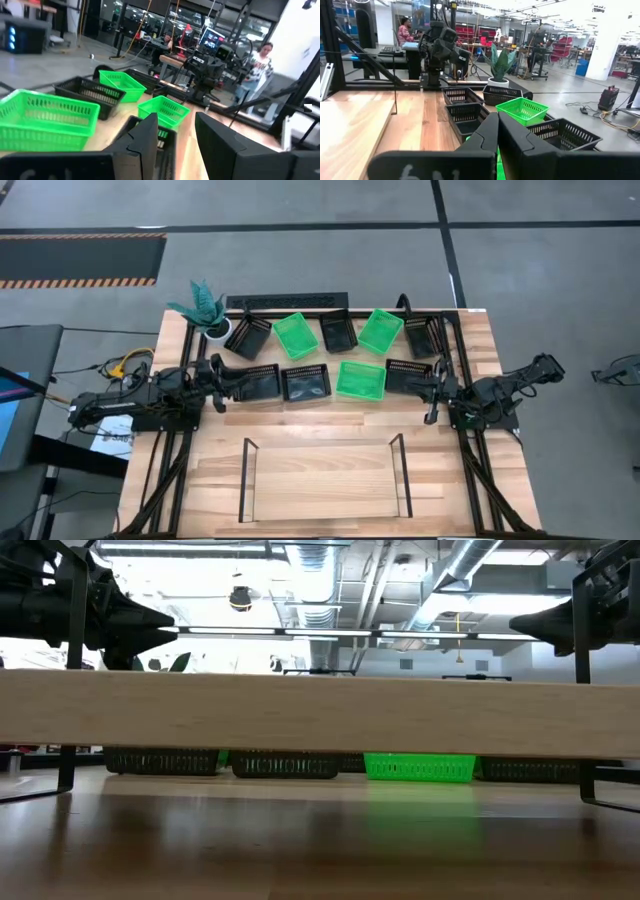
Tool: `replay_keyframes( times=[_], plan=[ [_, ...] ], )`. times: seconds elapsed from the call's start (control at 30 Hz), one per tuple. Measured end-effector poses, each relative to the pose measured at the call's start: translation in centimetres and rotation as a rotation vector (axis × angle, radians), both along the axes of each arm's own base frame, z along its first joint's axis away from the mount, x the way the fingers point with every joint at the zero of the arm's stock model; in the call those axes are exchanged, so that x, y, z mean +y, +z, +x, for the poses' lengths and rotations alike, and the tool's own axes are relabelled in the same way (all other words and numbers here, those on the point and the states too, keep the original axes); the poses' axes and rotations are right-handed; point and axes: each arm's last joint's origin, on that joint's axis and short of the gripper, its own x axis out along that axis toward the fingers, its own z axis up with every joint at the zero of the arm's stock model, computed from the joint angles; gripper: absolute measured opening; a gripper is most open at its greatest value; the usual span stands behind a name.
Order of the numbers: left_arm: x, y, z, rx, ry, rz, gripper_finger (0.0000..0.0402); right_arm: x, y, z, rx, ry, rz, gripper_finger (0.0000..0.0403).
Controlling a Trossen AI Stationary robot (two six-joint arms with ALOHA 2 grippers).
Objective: Stack baskets on shelf by color
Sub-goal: Put the black bin on the shelf
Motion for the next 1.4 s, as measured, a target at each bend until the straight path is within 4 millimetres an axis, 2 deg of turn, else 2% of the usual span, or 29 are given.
replay_keyframes(
  times=[0.13,0.3,0.53,0.8,0.93,1.03,1.13,1.27,1.4],
  plan=[
    [0.1,0.1,0.0,-0.011,0.041,0.001,0.0119,0.1,0.0,0.0,-0.094,0.044,0.312,0.0033],
    [0.3,0.2,-0.1,-0.032,0.104,-0.038,0.0119,0.1,0.0,0.0,-0.154,0.059,0.504,0.0033],
    [0.5,0.2,-0.2,-0.031,0.187,-0.021,0.0119,-0.1,0.8,-0.1,-0.248,0.033,0.553,0.0033],
    [0.5,0.9,-0.3,-0.097,0.186,-0.048,0.0121,-0.9,4.3,-1.1,-0.466,0.001,0.515,0.0050],
    [0.3,2.7,-0.6,-0.146,0.112,-0.039,0.0145,-1.4,5.9,-1.5,-0.475,-0.043,0.445,0.0087],
    [0.1,4.3,-0.7,-0.158,0.050,-0.018,0.0177,-1.5,7.1,-1.6,-0.463,-0.082,0.369,0.0133],
    [0.1,6.8,-0.7,-0.161,0.049,-0.007,0.0209,-1.6,8.1,-1.2,-0.424,-0.122,0.312,0.0188],
    [0.1,10.4,0.0,0.032,0.046,-0.014,0.0241,-1.8,10.7,-0.6,-0.361,-0.162,0.281,0.0253],
    [0.3,13.3,1.4,0.359,0.039,-0.042,0.0256,-1.5,14.2,0.9,-0.210,-0.186,0.249,0.0279]
  ],
)
